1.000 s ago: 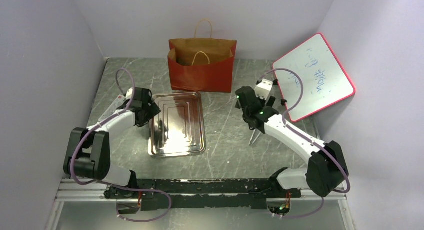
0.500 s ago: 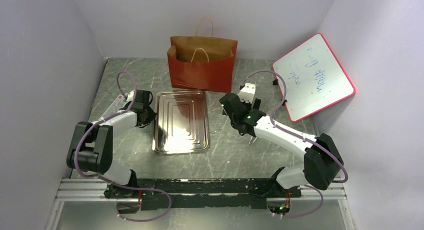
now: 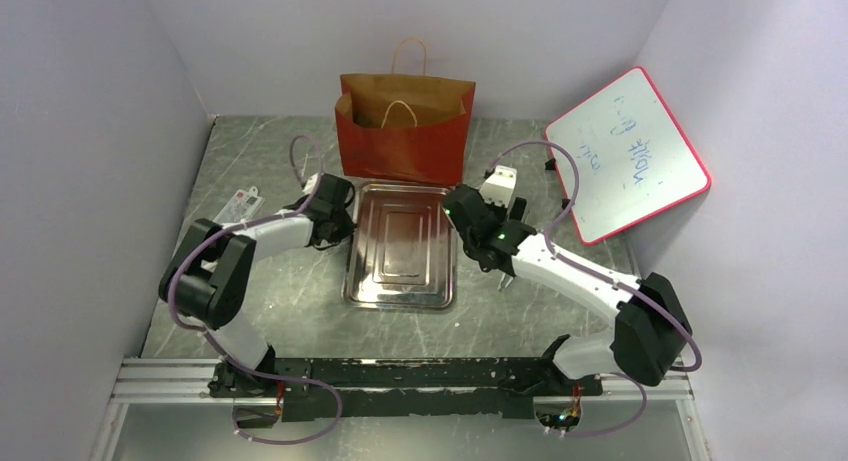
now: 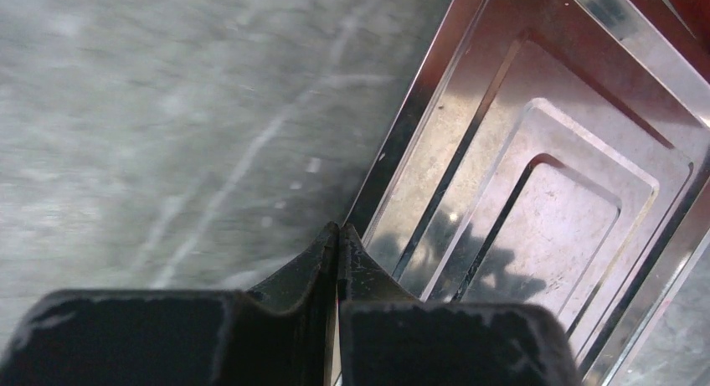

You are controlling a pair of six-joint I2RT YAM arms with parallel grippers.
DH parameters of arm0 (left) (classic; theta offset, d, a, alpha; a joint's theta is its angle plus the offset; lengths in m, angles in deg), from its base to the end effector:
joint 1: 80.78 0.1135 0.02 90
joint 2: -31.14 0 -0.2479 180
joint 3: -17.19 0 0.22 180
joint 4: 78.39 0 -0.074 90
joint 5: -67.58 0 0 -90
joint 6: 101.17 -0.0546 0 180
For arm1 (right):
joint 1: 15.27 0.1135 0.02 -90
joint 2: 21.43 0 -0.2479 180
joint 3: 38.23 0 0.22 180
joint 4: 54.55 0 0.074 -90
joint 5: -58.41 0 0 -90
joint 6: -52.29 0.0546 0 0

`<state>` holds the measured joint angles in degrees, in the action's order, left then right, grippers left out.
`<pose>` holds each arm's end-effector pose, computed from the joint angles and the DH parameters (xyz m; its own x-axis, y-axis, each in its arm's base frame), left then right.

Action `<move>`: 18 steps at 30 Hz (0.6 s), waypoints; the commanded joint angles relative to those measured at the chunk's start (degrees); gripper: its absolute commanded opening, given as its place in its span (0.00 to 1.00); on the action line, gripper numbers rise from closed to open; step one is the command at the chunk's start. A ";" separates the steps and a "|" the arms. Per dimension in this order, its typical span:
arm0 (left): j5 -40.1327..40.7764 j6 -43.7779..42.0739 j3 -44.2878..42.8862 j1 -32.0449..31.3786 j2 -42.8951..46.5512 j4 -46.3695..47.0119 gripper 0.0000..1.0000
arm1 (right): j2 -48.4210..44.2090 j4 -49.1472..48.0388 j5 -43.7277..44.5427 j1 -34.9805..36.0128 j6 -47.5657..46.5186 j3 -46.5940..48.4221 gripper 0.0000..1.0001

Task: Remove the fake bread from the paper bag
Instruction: Move the container to the center of the board.

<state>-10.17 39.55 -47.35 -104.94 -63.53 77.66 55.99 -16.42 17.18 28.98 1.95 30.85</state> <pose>0.2832 -0.1143 0.1470 -0.6895 -0.5198 -0.5044 -0.3906 0.8533 -0.3453 0.2145 0.1516 0.2438 -0.4565 0.1425 -0.8782 0.2630 0.9646 0.0198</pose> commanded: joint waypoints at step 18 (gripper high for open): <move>0.17 8.64 -15.76 -13.72 -10.48 -11.22 0.19 | -5.30 2.60 3.97 0.39 -0.13 2.37 1.00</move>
<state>-10.02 46.59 -61.27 -116.68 -74.81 74.67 52.37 -14.35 19.15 29.00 1.66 32.47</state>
